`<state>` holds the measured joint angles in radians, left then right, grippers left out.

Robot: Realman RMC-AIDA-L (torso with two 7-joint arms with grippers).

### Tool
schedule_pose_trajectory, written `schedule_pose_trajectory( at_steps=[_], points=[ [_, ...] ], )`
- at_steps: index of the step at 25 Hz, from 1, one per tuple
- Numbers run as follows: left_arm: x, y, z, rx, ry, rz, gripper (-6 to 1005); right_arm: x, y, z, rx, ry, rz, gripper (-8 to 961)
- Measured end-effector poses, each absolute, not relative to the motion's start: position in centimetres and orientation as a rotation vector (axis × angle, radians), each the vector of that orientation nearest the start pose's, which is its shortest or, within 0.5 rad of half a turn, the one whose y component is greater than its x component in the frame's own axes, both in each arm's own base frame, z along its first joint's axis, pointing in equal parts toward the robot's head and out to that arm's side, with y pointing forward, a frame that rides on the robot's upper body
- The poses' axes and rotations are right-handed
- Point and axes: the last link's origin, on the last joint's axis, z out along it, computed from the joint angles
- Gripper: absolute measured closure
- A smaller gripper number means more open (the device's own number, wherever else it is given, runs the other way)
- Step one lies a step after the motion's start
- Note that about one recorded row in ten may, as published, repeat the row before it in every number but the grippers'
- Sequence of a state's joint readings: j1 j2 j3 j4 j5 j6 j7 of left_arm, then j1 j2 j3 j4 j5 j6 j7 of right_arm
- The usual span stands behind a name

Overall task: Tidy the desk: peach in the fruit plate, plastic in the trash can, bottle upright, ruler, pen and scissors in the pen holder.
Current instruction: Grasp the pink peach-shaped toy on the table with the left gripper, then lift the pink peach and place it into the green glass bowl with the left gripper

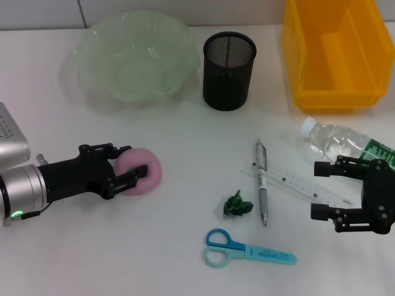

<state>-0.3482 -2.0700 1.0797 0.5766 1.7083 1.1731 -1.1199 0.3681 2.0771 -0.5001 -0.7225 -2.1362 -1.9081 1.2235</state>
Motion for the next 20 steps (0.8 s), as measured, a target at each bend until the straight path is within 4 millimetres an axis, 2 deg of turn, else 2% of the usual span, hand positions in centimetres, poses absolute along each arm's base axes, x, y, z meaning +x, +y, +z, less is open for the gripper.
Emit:
schedule_pose_trajectory(
  at_steps=[3, 5, 8, 10, 13, 15, 17, 18, 19, 20],
  points=[
    [-31.7, 30.4, -4.1, -2.590, -0.541, -0.424, 309, 29.9, 25.0, 2.6, -2.809, 0.560, 0.825, 153],
    [-31.5, 30.3, -4.0, -2.591, -0.540, -0.438, 394, 29.9, 24.9, 2.6, -2.808, 0.562, 0.826, 155],
    [-30.2, 30.7, -3.5, -2.570, -0.524, -0.560, 522, 30.0, 24.8, 2.6, -2.805, 0.568, 0.827, 158],
    [-29.7, 30.9, -3.2, -2.558, -0.514, -0.597, 566, 30.0, 24.8, 2.6, -2.805, 0.568, 0.827, 160],
    [-28.0, 32.2, -2.0, -2.501, -0.475, -0.716, 631, 30.0, 24.8, 2.7, -2.801, 0.568, 0.830, 163],
    [-26.6, 33.8, -1.0, -2.418, -0.473, -0.811, 673, 30.0, 24.8, 2.7, -2.801, 0.568, 0.831, 165],
    [-26.6, 33.8, -1.0, -2.418, -0.473, -0.811, 712, 30.0, 24.9, 2.7, -2.800, 0.567, 0.831, 167],
    [-25.8, 35.1, -0.4, -2.351, -0.486, -0.861, 732, 29.9, 24.9, 2.7, -2.800, 0.567, 0.831, 168],
    [-25.8, 35.1, -0.4, -2.351, -0.486, -0.861, 751, 29.9, 24.9, 2.7, -2.800, 0.567, 0.831, 169],
    [-25.1, 36.9, 0.1, -2.281, -0.511, -0.879, 771, 29.9, 24.9, 2.7, -2.801, 0.567, 0.832, 170]
  ],
)
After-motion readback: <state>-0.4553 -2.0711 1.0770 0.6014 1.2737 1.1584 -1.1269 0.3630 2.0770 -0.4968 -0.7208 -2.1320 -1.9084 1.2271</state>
